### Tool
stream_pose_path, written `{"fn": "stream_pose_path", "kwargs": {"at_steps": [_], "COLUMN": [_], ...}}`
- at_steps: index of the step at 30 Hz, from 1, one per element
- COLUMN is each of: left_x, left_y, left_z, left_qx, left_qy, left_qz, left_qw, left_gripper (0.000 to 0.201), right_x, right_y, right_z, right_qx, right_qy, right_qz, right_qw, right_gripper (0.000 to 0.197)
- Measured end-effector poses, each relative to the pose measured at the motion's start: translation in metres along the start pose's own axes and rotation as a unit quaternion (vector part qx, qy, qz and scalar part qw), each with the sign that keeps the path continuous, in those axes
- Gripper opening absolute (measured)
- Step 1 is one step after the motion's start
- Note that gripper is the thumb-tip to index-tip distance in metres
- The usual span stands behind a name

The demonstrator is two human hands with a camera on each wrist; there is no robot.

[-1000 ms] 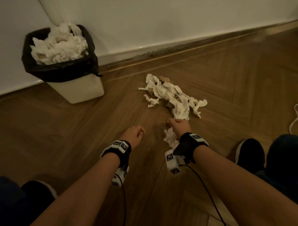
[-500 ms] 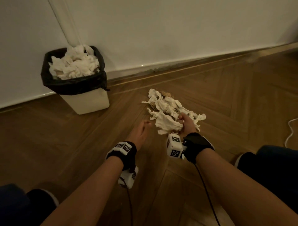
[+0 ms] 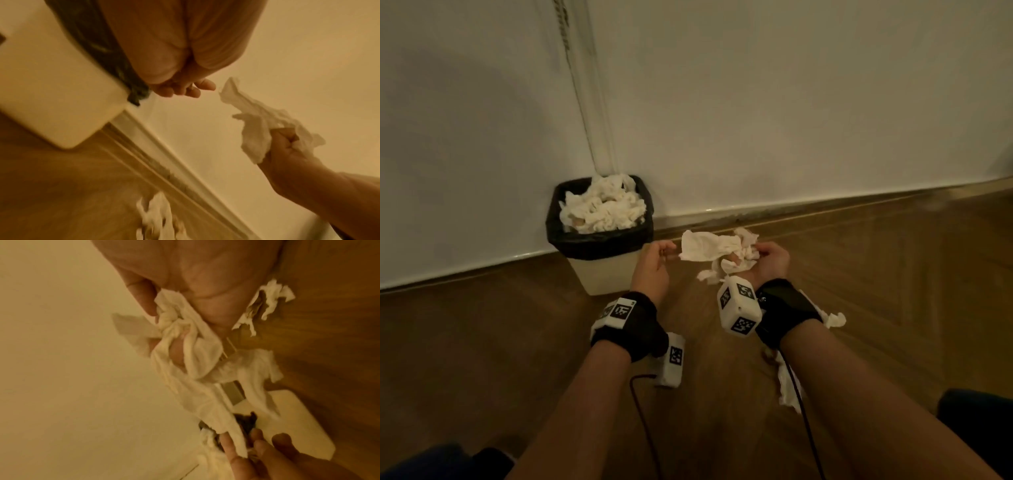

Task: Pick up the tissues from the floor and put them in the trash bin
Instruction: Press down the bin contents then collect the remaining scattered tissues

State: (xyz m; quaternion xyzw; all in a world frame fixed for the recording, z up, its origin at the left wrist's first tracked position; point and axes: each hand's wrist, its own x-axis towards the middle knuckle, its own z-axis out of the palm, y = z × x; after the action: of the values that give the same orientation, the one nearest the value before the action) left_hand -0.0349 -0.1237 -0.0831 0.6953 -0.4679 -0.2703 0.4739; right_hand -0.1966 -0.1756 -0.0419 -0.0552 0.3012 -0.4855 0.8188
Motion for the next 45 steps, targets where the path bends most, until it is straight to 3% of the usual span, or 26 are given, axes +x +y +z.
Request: {"fn": "stream_pose_path", "kwargs": {"at_steps": [3, 8, 12, 14, 17, 21, 23, 25, 27, 30, 33, 34, 35, 37, 38, 39, 41, 43, 45], "left_x": [0.010, 0.034, 0.055, 0.064, 0.074, 0.081, 0.080, 0.078, 0.076, 0.074, 0.071, 0.070, 0.069, 0.068, 0.067, 0.067, 0.068, 0.070, 0.073], "left_y": [0.010, 0.013, 0.009, 0.002, -0.010, -0.025, -0.031, -0.036, -0.040, -0.043, -0.045, -0.046, -0.046, -0.048, -0.050, -0.050, -0.051, -0.050, -0.047], "left_z": [-0.031, -0.086, -0.119, -0.129, -0.138, -0.139, -0.138, -0.136, -0.135, -0.133, -0.129, -0.127, -0.125, -0.120, -0.118, -0.116, -0.115, -0.117, -0.121], "left_qx": [-0.022, 0.018, 0.073, 0.095, 0.092, 0.140, 0.168, 0.205, 0.239, 0.300, 0.370, 0.382, 0.392, 0.422, 0.437, 0.448, 0.459, 0.455, 0.447], "left_qy": [0.081, 0.181, 0.232, 0.243, 0.234, 0.186, 0.180, 0.167, 0.143, 0.124, 0.119, 0.115, 0.109, 0.083, 0.064, 0.044, 0.003, -0.035, -0.055], "left_qz": [0.051, 0.070, 0.096, 0.089, 0.042, 0.006, 0.006, 0.012, 0.025, 0.048, 0.070, 0.076, 0.080, 0.088, 0.087, 0.080, 0.062, 0.046, 0.039], "left_qw": [0.995, 0.981, 0.965, 0.961, 0.967, 0.972, 0.969, 0.964, 0.960, 0.945, 0.919, 0.914, 0.910, 0.898, 0.893, 0.889, 0.886, 0.889, 0.892], "left_gripper": [0.027, 0.025, 0.013, 0.016, 0.019, 0.008, 0.010, 0.012, 0.016, 0.024, 0.029, 0.030, 0.030, 0.031, 0.032, 0.034, 0.036, 0.034, 0.036], "right_x": [0.009, 0.035, 0.064, 0.076, 0.093, 0.107, 0.114, 0.122, 0.125, 0.130, 0.130, 0.131, 0.131, 0.134, 0.133, 0.128, 0.120, 0.113, 0.109], "right_y": [0.013, 0.044, 0.072, 0.086, 0.104, 0.120, 0.124, 0.127, 0.131, 0.144, 0.157, 0.160, 0.160, 0.155, 0.154, 0.153, 0.156, 0.157, 0.152], "right_z": [0.034, 0.086, 0.120, 0.132, 0.142, 0.144, 0.144, 0.143, 0.147, 0.147, 0.140, 0.135, 0.130, 0.119, 0.117, 0.118, 0.117, 0.114, 0.113], "right_qx": [0.009, -0.001, 0.025, 0.022, -0.015, -0.015, -0.034, -0.128, -0.261, -0.348, -0.478, -0.548, -0.660, -0.832, -0.868, -0.888, -0.902, -0.904, -0.917], "right_qy": [-0.024, -0.042, -0.053, -0.051, -0.037, -0.056, -0.054, -0.044, -0.005, 0.020, -0.019, -0.035, -0.071, -0.121, -0.117, -0.110, -0.136, -0.184, -0.211], "right_qz": [0.002, 0.013, 0.034, 0.047, 0.050, 0.050, 0.053, 0.039, 0.014, -0.040, -0.126, -0.171, -0.225, -0.287, -0.315, -0.329, -0.351, -0.333, -0.267], "right_qw": [1.000, 0.999, 0.998, 0.997, 0.998, 0.997, 0.997, 0.990, 0.965, 0.936, 0.869, 0.818, 0.714, 0.458, 0.365, 0.300, 0.211, 0.196, 0.208], "right_gripper": [0.026, 0.006, 0.025, 0.024, 0.045, 0.013, 0.012, 0.026, 0.027, 0.032, 0.025, 0.024, 0.024, 0.030, 0.031, 0.030, 0.029, 0.028, 0.027]}}
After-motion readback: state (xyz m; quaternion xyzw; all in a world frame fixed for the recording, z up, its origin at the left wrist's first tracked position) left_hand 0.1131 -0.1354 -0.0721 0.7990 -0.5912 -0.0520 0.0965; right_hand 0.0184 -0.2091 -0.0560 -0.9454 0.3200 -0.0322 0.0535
